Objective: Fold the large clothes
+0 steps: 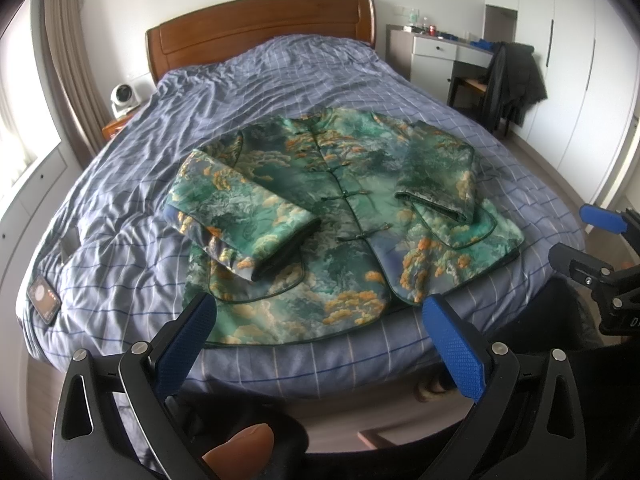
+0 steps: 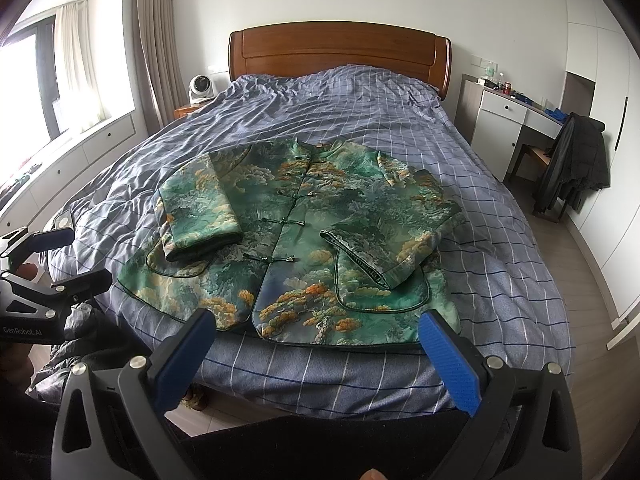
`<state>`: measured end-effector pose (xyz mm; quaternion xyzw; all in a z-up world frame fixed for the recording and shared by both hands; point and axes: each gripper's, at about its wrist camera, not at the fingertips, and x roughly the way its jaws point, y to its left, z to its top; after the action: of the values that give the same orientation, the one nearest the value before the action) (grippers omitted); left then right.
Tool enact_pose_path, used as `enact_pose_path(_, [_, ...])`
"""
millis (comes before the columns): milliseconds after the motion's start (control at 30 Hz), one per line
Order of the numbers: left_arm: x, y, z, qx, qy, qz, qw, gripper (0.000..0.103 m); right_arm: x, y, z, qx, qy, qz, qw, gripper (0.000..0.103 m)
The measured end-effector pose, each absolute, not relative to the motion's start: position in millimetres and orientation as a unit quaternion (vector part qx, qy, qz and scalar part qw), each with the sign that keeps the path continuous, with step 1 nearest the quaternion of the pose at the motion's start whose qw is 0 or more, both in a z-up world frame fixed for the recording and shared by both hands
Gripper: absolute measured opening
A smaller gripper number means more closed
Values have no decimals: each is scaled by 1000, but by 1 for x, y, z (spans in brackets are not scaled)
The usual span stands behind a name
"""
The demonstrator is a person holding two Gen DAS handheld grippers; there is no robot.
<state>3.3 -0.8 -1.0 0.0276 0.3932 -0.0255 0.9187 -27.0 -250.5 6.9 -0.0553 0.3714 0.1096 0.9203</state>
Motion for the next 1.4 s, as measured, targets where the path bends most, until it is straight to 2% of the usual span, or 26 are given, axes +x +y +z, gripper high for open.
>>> enact_pose_path(367, [5,2,-2,29,391,-7,920,103,-22,-255,5,-58,371,122,919,103])
enact_pose_path(500, [6,13,-6,22,390,10,921,103,14,-268,4,-137,358,123,915,103])
enact_pose_path(733, [12,24,-12,11,402,24,915,103,91,-260,-58,-297,366,166,866,103])
enact_pose_path(1067, [15,35,-22,-19,434,37,900,103,181,-251,-153,-319,422,165,833,98])
enact_pose_path(1100, [16,36,-23,-22,436,38,899,103,182,-252,-157,-311,424,168,834,88])
enact_pose_path(1133, [16,38,-25,-26,437,40,898,103,183,-255,-157,-301,428,170,835,72])
enact_pose_path(1167, [16,39,-26,-30,440,41,897,103,184,-260,-153,-283,433,167,840,61])
enact_pose_path(1233, [19,40,-30,-35,446,38,894,103,183,-269,-142,-247,433,167,851,22])
enact_pose_path(1267, [20,40,-31,-36,450,34,892,103,181,-276,-131,-228,423,158,862,15])
enact_pose_path(1400, [24,33,-31,-27,452,23,891,102,182,-317,-82,-144,382,116,905,11])
